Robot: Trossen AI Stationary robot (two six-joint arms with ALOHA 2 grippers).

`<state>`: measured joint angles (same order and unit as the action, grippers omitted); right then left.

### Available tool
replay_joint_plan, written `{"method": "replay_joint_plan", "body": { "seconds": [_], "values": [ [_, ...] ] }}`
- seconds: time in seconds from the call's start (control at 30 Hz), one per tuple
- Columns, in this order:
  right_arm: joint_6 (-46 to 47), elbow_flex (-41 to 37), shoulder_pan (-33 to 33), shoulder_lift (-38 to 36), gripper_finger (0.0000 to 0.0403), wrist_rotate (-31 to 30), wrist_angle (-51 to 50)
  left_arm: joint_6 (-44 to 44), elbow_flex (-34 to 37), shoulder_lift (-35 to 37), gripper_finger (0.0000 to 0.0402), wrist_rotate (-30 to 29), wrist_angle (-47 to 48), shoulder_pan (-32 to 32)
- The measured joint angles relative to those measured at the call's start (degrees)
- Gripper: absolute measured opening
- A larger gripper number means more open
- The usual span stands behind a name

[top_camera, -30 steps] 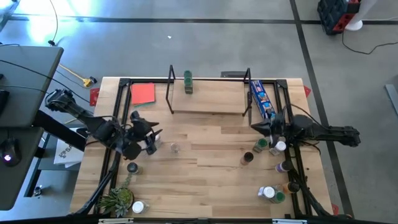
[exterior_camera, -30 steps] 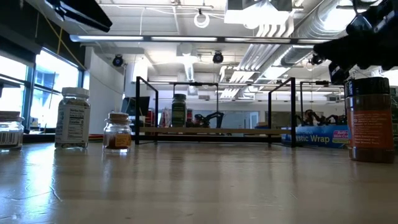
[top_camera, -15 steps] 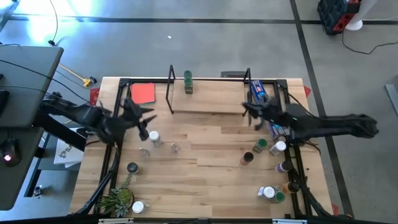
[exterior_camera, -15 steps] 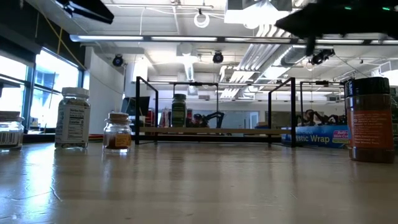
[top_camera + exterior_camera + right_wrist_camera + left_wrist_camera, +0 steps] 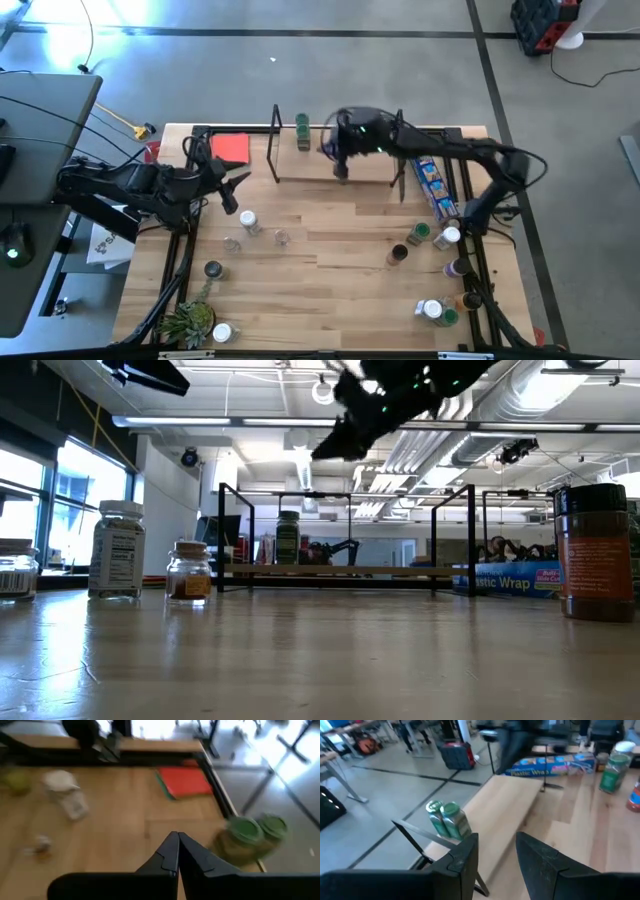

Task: Shelf spices
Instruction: Put the bottom left green seasoning bottle on the shelf aligned with the other green seasoning bottle

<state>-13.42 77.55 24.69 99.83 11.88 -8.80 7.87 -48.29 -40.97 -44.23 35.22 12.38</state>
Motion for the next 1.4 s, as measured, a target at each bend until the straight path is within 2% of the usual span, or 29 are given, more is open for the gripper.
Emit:
{"method": "replay_joint_plan", "body": {
  "seconds": [0.2,0.4,0.6,0.93,1.07,1.3,1.4],
  "values": [
    [2.80,3.88,5.96,8.92,0.0000,0.09,-2.18,0.39,0.00,-0.13,0.0127,0.22,0.13,0.00],
    [2.44,9.77,6.62,17.90,0.0000,-1.15,-1.92,0.02,0.00,-0.12,0.0127,0.22,0.07,0.00],
    [2.44,16.36,7.35,22.77,0.0000,-1.73,-5.67,1.06,0.00,-0.13,0.0127,0.51,0.07,0.02],
    [3.09,17.65,7.25,24.35,0.0000,-1.00,-6.23,1.04,0.02,-1.16,0.0127,1.36,-0.02,0.04],
    [3.07,17.65,7.21,24.32,0.0000,-3.38,-6.46,1.01,0.02,-1.86,0.0127,1.55,0.02,0.04],
    [1.06,19.54,5.79,21.86,0.0000,-2.15,-14.13,0.99,0.02,-2.58,0.0127,1.71,0.04,0.04],
    [-2.00,19.68,4.30,21.74,0.0000,0.52,-17.38,0.95,0.02,-2.58,0.0127,1.70,0.02,0.04]
  ]
}}
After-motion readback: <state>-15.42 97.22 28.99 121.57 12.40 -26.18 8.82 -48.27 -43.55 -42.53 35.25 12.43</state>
